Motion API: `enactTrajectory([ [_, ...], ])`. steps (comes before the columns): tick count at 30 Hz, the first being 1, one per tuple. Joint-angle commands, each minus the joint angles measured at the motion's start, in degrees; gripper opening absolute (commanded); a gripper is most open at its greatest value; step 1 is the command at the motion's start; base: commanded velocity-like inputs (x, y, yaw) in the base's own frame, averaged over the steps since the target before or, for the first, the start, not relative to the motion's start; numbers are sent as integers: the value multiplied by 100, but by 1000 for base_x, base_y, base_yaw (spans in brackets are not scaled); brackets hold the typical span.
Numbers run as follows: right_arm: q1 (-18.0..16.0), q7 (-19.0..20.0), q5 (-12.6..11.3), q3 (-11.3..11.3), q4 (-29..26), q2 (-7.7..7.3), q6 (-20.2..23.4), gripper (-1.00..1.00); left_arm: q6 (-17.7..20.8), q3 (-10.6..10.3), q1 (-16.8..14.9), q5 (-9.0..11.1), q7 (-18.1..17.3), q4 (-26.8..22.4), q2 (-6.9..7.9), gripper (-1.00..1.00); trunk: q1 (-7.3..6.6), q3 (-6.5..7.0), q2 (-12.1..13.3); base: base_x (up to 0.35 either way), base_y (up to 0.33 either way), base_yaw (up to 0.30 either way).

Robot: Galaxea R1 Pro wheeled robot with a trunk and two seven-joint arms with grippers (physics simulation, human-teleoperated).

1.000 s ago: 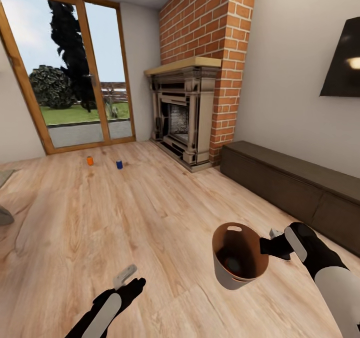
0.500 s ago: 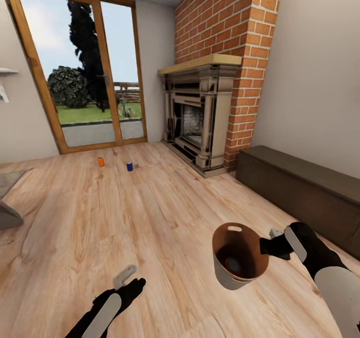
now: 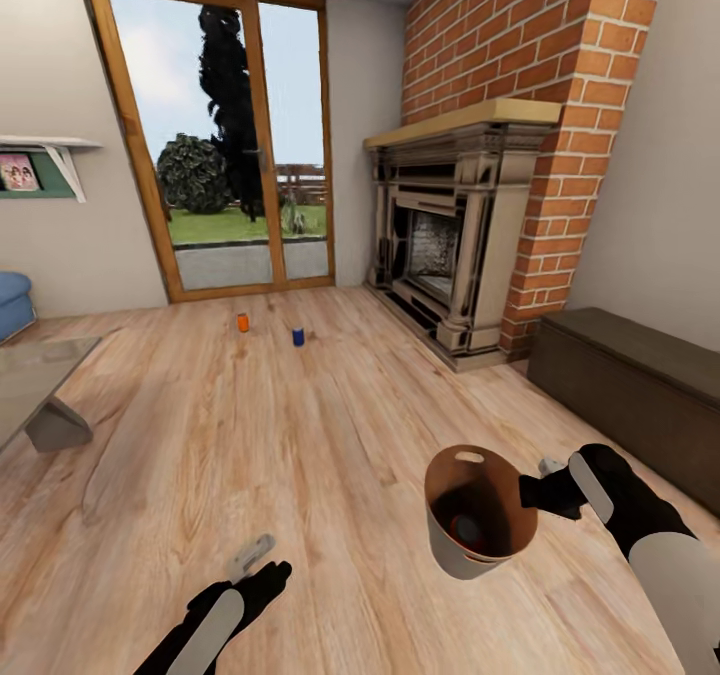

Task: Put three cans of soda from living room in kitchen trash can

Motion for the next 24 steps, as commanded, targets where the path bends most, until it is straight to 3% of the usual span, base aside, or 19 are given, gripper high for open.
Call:
enactTrajectory([
  [1,-2,26,-195,-9,-2,1,3,-100,0,1,0,0,-1,3,0,100,-1,1,0,347,3,185],
  [24,15,41,-199,-18,-237,0,3,-100,0,-5,0,0,-2,11,0,100,-1,1,0,348,0,17],
])
